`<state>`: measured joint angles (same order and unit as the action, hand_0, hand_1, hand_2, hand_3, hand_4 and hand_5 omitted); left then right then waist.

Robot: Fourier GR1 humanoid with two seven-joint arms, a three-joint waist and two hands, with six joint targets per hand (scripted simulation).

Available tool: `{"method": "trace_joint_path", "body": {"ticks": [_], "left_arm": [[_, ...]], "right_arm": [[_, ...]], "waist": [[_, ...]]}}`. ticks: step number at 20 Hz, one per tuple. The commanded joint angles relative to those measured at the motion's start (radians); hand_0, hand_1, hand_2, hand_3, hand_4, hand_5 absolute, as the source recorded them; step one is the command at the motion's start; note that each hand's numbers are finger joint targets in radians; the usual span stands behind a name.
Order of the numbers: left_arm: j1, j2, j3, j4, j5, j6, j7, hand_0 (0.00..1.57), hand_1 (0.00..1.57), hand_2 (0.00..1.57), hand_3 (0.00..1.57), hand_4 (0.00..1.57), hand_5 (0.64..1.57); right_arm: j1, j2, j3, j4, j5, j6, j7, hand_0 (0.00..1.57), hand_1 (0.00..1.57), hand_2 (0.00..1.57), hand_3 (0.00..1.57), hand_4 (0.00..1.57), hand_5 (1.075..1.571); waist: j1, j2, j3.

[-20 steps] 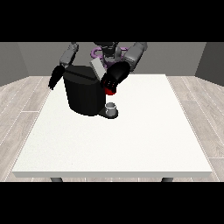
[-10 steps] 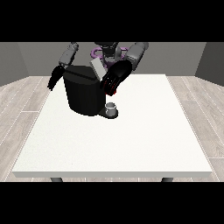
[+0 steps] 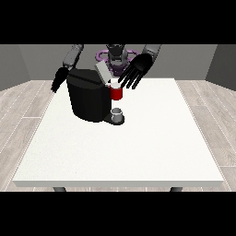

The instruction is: Insert the coffee pod into the coffee machine and close the lid

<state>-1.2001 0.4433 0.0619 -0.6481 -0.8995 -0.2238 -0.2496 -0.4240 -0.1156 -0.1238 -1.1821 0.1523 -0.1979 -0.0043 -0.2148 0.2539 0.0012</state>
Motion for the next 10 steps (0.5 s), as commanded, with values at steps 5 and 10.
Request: {"method": "trace_joint_path", "body": {"ticks": [5,10], "left_arm": [[0.123,-0.152,0.085,-0.051,0.154,-0.034,-0.018,0.0,0.0,0.13,0.0,0.0,1.571],[0.311,-0.323,0.261,-0.034,0.393,-0.039,-0.062,0.0,0.0,0.0,0.0,0.47,1.571]], "right_arm": [[0.125,0.007,-0.024,0.091,-0.005,-0.01,-0.052,0.0,0.0,0.0,0.0,0.0,1.571],[0.228,-0.006,-0.062,0.119,-0.031,-0.002,-0.054,0.0,0.0,0.0,0.0,0.0,1.571]], "waist": [[0.128,-0.183,-0.0018],[0.243,-0.32,-0.0037]]}}
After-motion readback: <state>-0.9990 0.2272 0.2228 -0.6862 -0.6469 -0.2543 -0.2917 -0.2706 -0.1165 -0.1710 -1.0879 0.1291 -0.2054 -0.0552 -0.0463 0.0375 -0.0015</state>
